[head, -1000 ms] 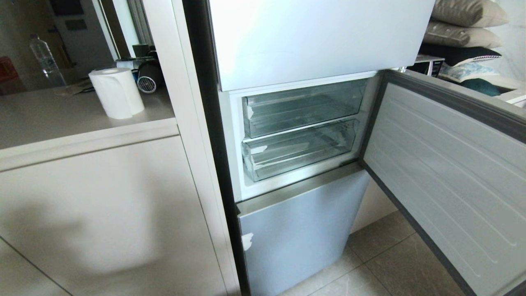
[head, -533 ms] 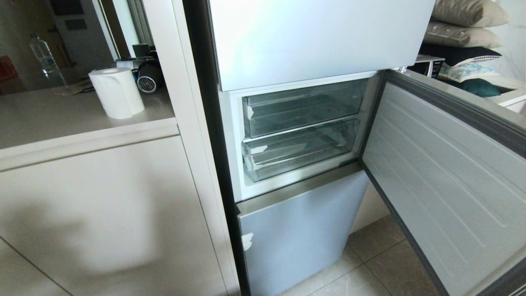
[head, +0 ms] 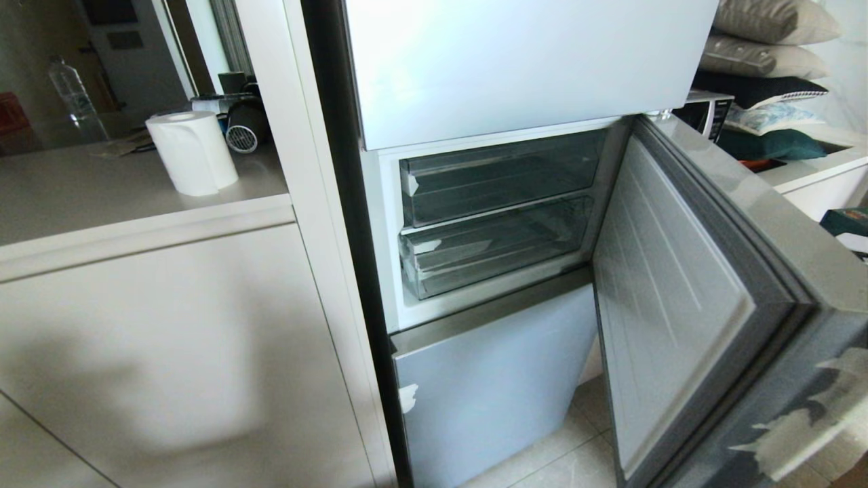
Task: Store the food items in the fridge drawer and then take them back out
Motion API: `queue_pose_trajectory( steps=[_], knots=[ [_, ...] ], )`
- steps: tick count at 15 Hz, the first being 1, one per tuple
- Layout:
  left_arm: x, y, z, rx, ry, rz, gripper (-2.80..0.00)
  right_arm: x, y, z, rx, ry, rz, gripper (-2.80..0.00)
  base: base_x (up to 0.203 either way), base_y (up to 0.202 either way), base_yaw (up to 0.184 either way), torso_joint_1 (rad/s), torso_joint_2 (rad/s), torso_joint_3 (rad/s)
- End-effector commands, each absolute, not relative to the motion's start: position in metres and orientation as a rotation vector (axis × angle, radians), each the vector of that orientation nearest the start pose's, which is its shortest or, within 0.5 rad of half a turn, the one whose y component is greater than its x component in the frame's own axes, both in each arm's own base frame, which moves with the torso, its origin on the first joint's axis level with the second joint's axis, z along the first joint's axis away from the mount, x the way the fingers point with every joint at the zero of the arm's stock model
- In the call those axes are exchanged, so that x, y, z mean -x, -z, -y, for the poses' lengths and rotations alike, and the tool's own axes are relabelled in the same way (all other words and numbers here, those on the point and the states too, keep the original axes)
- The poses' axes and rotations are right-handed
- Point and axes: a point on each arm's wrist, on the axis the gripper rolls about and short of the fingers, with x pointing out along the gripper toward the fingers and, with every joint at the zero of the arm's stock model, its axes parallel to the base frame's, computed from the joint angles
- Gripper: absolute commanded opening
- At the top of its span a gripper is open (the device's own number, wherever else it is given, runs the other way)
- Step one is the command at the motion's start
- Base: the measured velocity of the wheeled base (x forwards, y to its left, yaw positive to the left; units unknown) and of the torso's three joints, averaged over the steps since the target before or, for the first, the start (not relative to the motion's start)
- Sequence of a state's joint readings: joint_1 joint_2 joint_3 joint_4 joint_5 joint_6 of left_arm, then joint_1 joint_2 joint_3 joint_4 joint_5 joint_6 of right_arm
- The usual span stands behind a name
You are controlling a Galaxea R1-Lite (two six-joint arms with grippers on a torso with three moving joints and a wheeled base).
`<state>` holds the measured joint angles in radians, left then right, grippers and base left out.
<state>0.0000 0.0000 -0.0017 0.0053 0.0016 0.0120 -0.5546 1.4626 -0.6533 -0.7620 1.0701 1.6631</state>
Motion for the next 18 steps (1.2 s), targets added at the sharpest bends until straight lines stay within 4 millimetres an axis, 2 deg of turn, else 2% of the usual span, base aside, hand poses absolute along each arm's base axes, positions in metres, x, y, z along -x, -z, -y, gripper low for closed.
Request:
queue_pose_trajectory(
  steps=[1, 3, 6, 8, 10, 12, 14, 16, 18],
  knots=[
    [0.023, -0.075, 0.000, -0.012, -0.002, -0.004, -2.80, -0.207, -0.226, 0.098, -1.641, -0.401, -0.465, -2.80, 0.000, 0.000, 0.000, 0.000, 0.00, 0.000],
    [0.023, -0.075, 0.000, -0.012, -0.002, -0.005, -2.80, -0.212, -0.224, 0.084, -1.623, -0.434, -0.503, -2.80, 0.000, 0.000, 0.000, 0.000, 0.00, 0.000],
    [0.023, -0.075, 0.000, -0.012, -0.002, -0.005, -2.80, -0.228, -0.222, 0.045, -1.491, -0.509, -0.560, -2.80, 0.000, 0.000, 0.000, 0.000, 0.00, 0.000],
    [0.023, -0.075, 0.000, -0.012, -0.003, -0.005, -2.80, -0.240, -0.213, 0.003, -1.308, -0.450, -0.578, -2.80, 0.000, 0.000, 0.000, 0.000, 0.00, 0.000],
    [0.023, -0.075, 0.000, -0.012, -0.003, -0.003, -2.80, -0.248, -0.199, -0.049, -1.072, -0.334, -0.562, -2.80, 0.000, 0.000, 0.000, 0.000, 0.00, 0.000],
    [0.023, -0.075, 0.000, -0.012, -0.002, -0.003, -2.80, -0.245, -0.194, -0.097, -0.850, -0.370, -0.534, -2.80, 0.000, 0.000, 0.000, 0.000, 0.00, 0.000],
    [0.023, -0.075, 0.000, -0.012, -0.002, -0.003, -2.80, -0.248, -0.186, -0.132, -0.630, -0.470, -0.495, -2.80, 0.000, 0.000, 0.000, 0.000, 0.00, 0.000],
    [0.023, -0.075, 0.000, -0.012, -0.002, -0.005, -2.80, -0.267, -0.180, -0.164, -0.558, -0.544, -0.456, -2.80, 0.000, 0.000, 0.000, 0.000, 0.00, 0.000],
    [0.023, -0.075, 0.000, -0.012, -0.001, -0.006, -2.80, -0.294, -0.181, -0.202, -0.547, -0.594, -0.381, -2.80, 0.000, 0.000, 0.000, 0.000, 0.00, 0.000]
  ],
)
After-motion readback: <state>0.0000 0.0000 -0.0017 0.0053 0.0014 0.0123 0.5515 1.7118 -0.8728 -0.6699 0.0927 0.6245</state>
